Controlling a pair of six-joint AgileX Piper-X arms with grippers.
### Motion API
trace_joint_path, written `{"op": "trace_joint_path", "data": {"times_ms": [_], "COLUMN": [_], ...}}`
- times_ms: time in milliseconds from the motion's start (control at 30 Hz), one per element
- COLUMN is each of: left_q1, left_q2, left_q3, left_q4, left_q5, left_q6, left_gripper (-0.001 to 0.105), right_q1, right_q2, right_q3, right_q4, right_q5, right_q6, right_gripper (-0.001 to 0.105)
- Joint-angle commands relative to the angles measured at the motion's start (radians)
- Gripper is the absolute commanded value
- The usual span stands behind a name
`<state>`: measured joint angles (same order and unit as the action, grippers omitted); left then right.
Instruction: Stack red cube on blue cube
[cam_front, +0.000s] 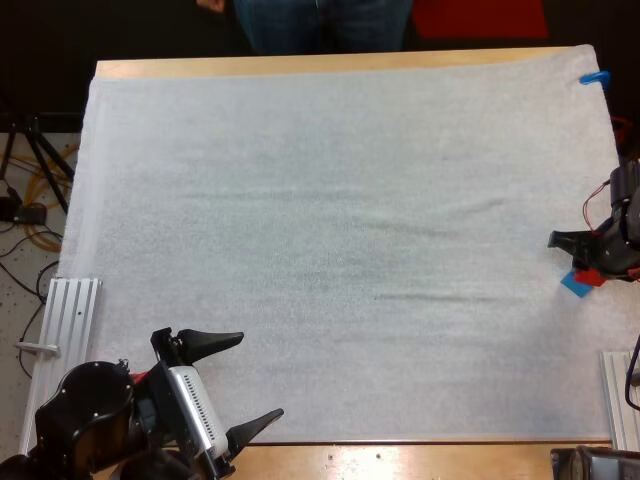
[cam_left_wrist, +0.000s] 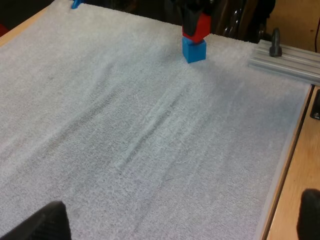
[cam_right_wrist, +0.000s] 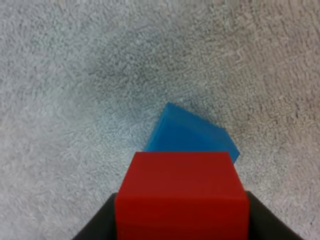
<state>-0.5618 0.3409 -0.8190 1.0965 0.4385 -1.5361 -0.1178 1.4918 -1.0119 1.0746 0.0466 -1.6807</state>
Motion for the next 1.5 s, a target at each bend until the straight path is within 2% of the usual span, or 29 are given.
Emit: {"op": "trace_joint_path", "data": {"times_ms": [0,67,133,233,567,833,1000,1067,1133,1267,1467], "left_q1": [-0.005,-0.005,-0.005,-0.005,-0.005,-0.005,-0.005,-0.005,-0.005,-0.005,0.007], "left_q2": [0.0,0.0,0.0,0.0,0.0,0.0,0.006,0.012,0.029,0.065,0.102], "left_q3": [0.0,0.0,0.0,0.0,0.0,0.0,0.0,0.0,0.0,0.0,0.0], "left_q4": [-0.003,-0.003,-0.003,-0.003,-0.003,-0.003,-0.003,-0.003,-0.003,-0.021,-0.119], "left_q5": [-0.001,-0.001,-0.001,-0.001,-0.001,0.001,-0.006,-0.065,-0.167,-0.234,-0.31], "left_q6": [0.0,0.0,0.0,0.0,0.0,0.0,-0.009,-0.026,-0.065,-0.089,-0.121], "left_gripper": [0.087,0.087,0.087,0.087,0.087,0.087,0.087,0.087,0.087,0.087,0.087], "right_q1": [-0.004,-0.004,-0.004,-0.004,-0.004,-0.001,0.054,0.089,0.133,0.174,0.18], "right_q2": [-0.009,-0.009,-0.009,-0.009,-0.044,-0.198,-0.293,-0.332,-0.384,-0.466,-0.602], "right_q3": [0.001,0.001,0.001,0.001,-0.004,-0.004,-0.004,-0.004,-0.004,-0.004,-0.004], "right_q4": [-0.005,-0.01,-0.015,-0.015,-0.02,0.026,0.038,0.035,0.02,-0.024,-0.088], "right_q5": [-0.007,-0.007,-0.007,-0.009,-0.009,-0.03,-0.029,-0.029,-0.026,-0.024,0.02], "right_q6": [0.008,0.022,0.026,0.026,0.024,0.0,-0.007,-0.014,-0.016,-0.016,-0.082], "right_gripper": [0.024,0.034,0.051,0.063,0.064,0.064,0.064,0.064,0.064,0.064,0.064]}}
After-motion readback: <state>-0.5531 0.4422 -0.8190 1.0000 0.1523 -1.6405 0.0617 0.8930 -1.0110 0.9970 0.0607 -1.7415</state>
